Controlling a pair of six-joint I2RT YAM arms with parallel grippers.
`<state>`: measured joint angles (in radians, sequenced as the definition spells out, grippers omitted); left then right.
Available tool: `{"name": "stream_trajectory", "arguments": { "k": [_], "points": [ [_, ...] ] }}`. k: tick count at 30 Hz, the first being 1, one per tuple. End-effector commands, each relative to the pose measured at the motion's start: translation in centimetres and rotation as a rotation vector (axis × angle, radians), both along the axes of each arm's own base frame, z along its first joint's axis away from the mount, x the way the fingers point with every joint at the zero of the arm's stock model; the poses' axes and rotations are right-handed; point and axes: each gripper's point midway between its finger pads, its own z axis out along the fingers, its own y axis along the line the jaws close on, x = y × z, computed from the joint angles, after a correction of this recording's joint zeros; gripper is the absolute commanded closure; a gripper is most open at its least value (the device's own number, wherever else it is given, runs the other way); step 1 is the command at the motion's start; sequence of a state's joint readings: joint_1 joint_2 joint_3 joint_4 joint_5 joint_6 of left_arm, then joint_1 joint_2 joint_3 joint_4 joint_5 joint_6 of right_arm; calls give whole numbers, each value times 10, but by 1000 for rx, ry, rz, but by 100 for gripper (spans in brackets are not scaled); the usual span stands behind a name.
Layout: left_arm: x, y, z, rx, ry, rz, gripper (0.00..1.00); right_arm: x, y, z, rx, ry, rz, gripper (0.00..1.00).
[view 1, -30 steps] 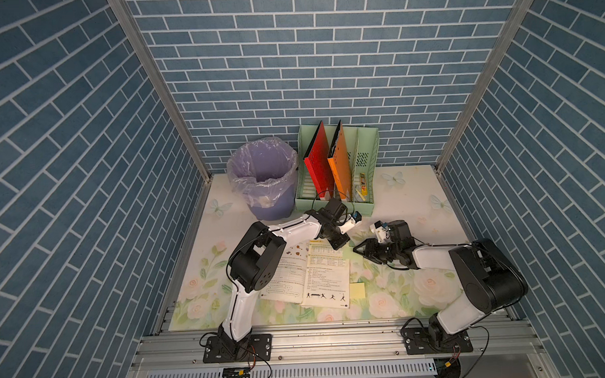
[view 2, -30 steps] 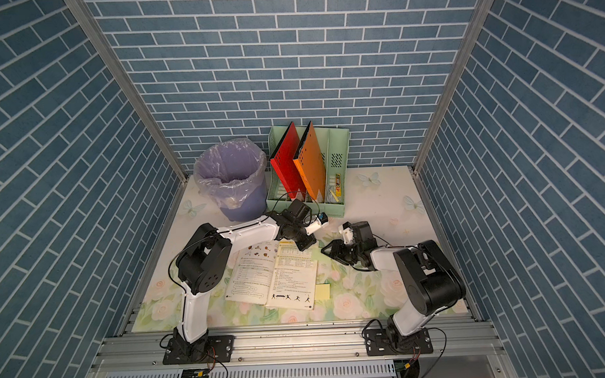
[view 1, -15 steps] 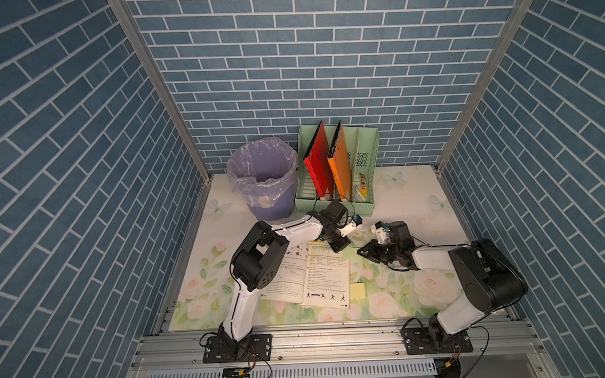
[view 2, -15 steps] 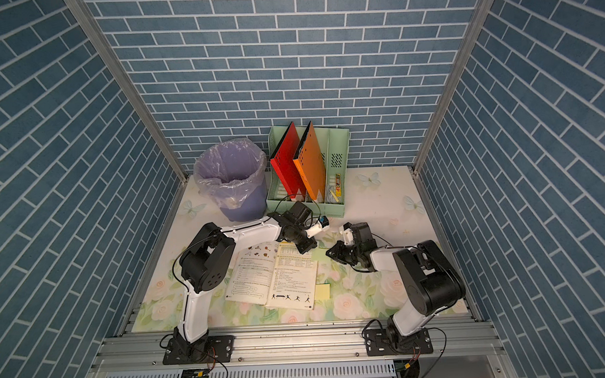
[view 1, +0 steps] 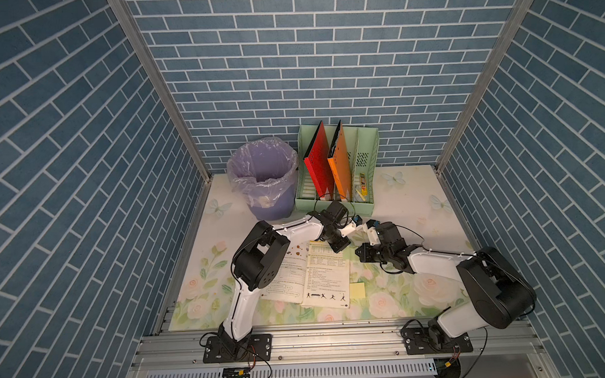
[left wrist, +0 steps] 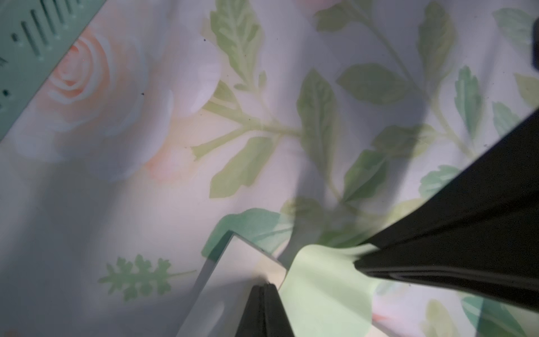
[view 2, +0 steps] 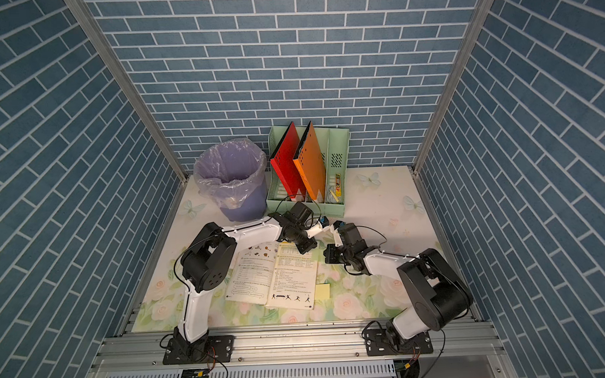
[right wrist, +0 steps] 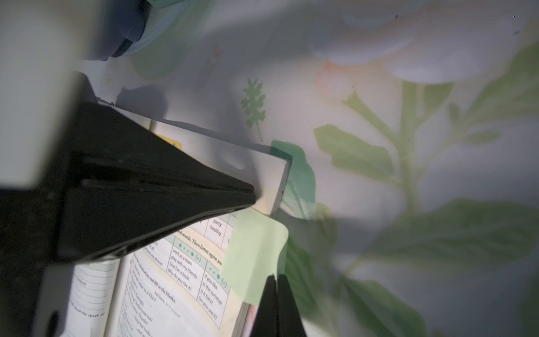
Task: Peel off the used sticky note
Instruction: Tear off the note from the book.
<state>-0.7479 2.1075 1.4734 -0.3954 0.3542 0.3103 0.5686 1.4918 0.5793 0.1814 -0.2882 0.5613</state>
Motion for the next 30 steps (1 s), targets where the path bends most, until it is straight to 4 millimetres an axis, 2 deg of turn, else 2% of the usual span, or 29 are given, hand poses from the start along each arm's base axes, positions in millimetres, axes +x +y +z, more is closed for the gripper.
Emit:
{"name": "stream_trajectory", "arguments": {
  "k": [1,8,17,23,30],
  "points": [
    [-4,3,-17,53,24,-5,91,5,-7,11,-74,-87,6,100],
    [-3,1,-21,56,36,-3,92,-3,-2,29,-69,-168,55,100],
    [-7,5,-21,66,40,-10,94,-20,4,28,-95,-193,132,100],
    [-9,9,-23,71,37,-5,94,-28,14,35,-78,-212,172,100],
    [-11,13,-25,78,31,-12,94,-47,26,49,-18,-231,240,100]
  ]
}}
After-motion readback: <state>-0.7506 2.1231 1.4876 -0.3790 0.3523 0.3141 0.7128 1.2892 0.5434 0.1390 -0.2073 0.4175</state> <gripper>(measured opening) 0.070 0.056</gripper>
